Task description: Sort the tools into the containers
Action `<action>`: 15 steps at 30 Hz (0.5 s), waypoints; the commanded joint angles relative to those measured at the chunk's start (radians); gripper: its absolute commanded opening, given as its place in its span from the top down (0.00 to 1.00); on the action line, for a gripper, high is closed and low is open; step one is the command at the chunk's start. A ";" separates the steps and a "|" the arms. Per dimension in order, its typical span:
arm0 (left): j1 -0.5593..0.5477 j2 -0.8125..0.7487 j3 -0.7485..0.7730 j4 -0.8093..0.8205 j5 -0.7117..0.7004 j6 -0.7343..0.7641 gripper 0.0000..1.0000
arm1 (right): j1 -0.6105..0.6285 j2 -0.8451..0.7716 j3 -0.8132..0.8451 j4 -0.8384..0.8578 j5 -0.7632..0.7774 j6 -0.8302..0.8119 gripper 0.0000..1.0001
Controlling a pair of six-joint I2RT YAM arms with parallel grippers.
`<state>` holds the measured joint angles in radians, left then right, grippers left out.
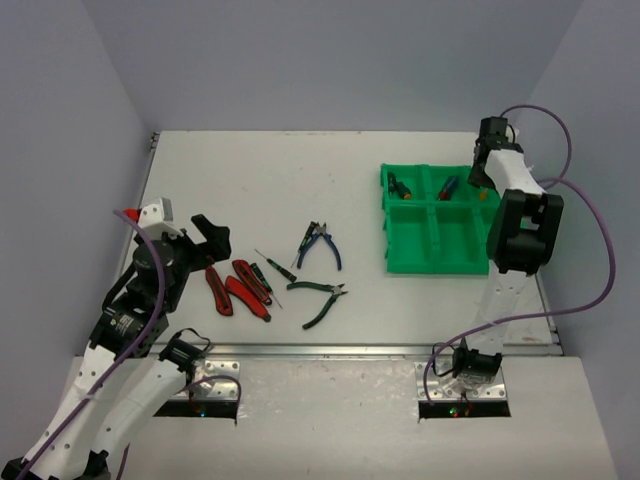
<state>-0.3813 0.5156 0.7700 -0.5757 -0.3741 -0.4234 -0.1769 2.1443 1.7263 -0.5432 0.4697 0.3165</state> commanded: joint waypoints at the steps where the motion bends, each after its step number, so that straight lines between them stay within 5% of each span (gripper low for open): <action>1: -0.007 0.006 0.000 0.049 0.014 0.013 0.00 | -0.006 -0.114 0.040 -0.027 -0.026 0.025 0.42; 10: -0.005 0.035 0.004 0.044 -0.009 0.011 0.00 | 0.143 -0.418 -0.147 0.020 -0.212 0.055 0.38; 15: -0.005 0.051 0.006 0.039 -0.025 0.007 0.00 | 0.493 -0.534 -0.362 0.102 -0.254 0.046 0.35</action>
<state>-0.3813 0.5555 0.7700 -0.5720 -0.3800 -0.4230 0.1034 1.6528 1.4906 -0.5097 0.3041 0.3594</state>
